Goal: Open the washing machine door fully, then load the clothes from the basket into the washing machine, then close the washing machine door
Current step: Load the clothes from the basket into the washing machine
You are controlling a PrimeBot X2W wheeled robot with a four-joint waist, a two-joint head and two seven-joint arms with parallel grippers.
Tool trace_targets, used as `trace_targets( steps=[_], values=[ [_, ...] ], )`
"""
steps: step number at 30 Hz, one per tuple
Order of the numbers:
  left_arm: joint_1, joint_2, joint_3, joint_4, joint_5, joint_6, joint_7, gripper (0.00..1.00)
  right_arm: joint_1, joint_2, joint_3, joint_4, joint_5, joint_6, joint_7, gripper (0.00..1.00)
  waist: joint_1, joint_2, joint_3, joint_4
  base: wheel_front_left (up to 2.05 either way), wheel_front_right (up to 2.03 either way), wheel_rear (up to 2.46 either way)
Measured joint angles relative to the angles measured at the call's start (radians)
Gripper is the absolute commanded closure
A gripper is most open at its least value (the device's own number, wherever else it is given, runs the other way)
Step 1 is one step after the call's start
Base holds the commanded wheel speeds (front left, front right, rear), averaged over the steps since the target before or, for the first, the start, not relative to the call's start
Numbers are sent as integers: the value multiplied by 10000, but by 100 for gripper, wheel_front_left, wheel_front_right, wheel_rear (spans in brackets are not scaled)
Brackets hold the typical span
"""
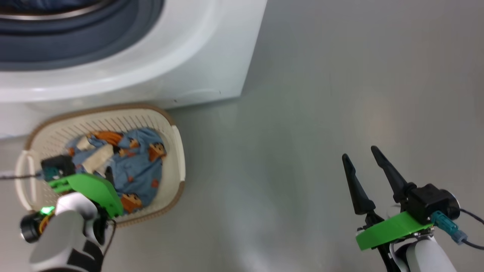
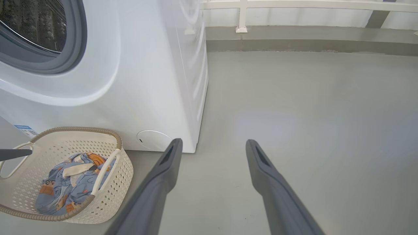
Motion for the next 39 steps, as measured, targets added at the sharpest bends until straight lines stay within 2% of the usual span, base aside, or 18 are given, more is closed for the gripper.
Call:
trace_targets(
  steps=[4, 8, 14, 24, 39],
  values=[
    [-726, 242, 98, 629, -73, 330, 180, 0, -262, -58, 44, -15, 88, 0, 0, 0, 0, 0, 736, -135, 0, 0, 0],
    [-1345, 451, 295, 1124, -265, 424, 318, 0, -521, -115, 90, -105, 309, 0, -2, 0, 0, 0, 1424, -286, 0, 0, 0],
    [-2205, 616, 368, 1592, -447, 349, 351, 0, -763, -242, 167, -255, 322, 0, -2, 0, 0, 0, 2333, -498, 0, 0, 0],
    [-3239, 1024, 339, 2015, -445, 493, 349, 0, -1172, -384, 198, -671, 510, 0, -2, 0, 0, 0, 3631, -793, 0, 0, 0],
    [-4070, 1421, 38, 2305, -407, 648, 516, 0, -1412, -493, 132, -920, 614, 0, -4, 0, 0, 0, 4967, -1003, 0, 0, 0]
  ],
)
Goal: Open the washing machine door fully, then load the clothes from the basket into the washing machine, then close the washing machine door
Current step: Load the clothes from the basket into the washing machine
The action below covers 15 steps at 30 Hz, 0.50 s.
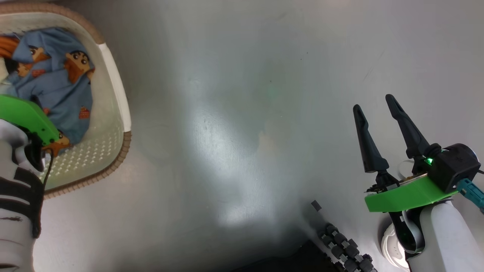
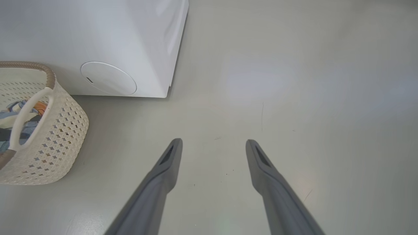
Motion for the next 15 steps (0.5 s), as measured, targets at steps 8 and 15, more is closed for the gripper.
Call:
trace_targets(
  steps=[8, 15],
  values=[
    [-375, 19, -59, 50, -6, 111, -2, 0, 0, -36, -35, -173, 318, 0, 0, 0, 0, 0, 317, -45, 0, 0, 0],
    [-673, 144, -94, 86, -27, 251, 88, 0, 0, -107, -111, -324, 397, 0, -25, 0, 0, 0, 613, -137, 0, 0, 0]
  ],
)
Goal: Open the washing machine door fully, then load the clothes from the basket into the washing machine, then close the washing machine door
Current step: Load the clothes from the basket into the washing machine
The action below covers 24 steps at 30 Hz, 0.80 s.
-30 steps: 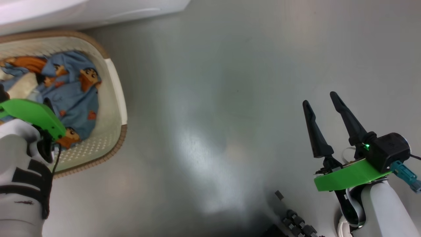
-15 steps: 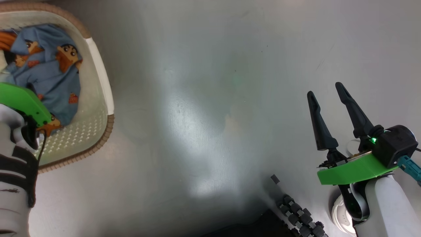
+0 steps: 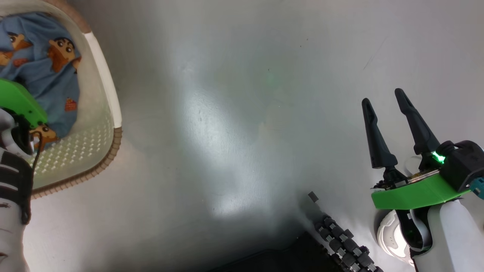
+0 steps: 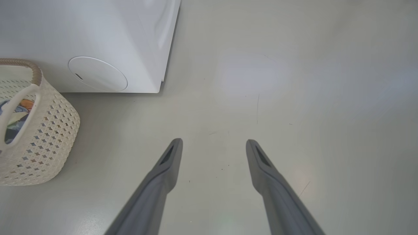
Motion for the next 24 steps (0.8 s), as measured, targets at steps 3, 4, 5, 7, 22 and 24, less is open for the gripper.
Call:
trace_targets(
  steps=[3, 4, 5, 7, 22, 24],
  values=[
    [-100, -2, 23, 10, -92, 36, 12, 0, 1, -4, -50, -69, 19, 0, 0, 0, 0, 0, 116, -16, 0, 0, 0],
    [-113, -2, 31, 10, -111, 36, 12, 0, 1, -4, -75, -84, 33, 0, 0, 0, 0, 0, 147, -16, 0, 0, 0],
    [-120, -2, 29, 10, -140, 38, 12, 0, 1, -12, -92, -104, 59, 0, 0, 0, 0, 0, 174, -13, 0, 0, 0],
    [-138, -4, 27, 15, -157, 40, 12, 0, 1, -35, -121, -144, 81, 0, 0, 0, 0, 0, 222, -5, 0, 0, 0],
    [-191, -190, -280, 17, -178, -157, -290, 100, 10, -257, -458, -347, 82, 0, 0, 0, 0, 0, 427, 47, 0, 0, 0],
    [-186, -257, -196, 27, -297, -247, -512, 100, 10, -255, -454, -343, 82, 0, 0, 0, 0, 0, 410, 94, 0, 0, 0]
  ],
)
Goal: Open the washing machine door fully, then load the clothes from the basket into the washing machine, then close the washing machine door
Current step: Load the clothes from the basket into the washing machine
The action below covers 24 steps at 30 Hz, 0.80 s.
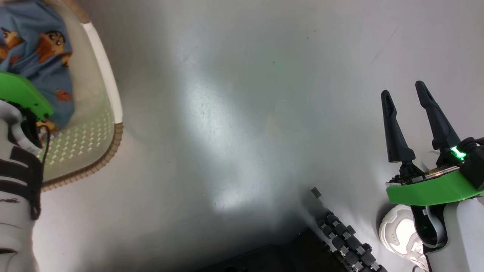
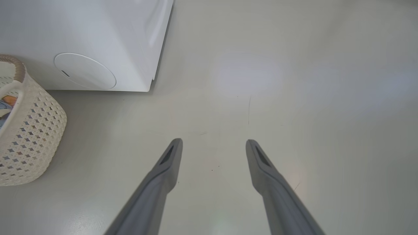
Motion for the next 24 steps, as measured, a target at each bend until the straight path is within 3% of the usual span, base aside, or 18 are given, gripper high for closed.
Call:
trace_targets(
  steps=[10, 16, 24],
  values=[
    [840, -627, 107, -69, -384, -466, -2057, 100, -4, 61, -167, 194, -2, 0, 0, 0, 0, 0, -697, 406, 0, 0, 0],
    [1720, -959, 259, -617, -520, -690, -2326, 100, 13, 59, -324, 362, -82, 0, 0, 0, -1, 0, -1446, 717, 0, 0, 0],
    [3292, -1442, 617, -2830, -374, -688, -2368, 100, 172, 96, -343, 600, -295, 0, 0, 0, 0, 0, -2597, 1150, 0, 0, 0]
  ],
)
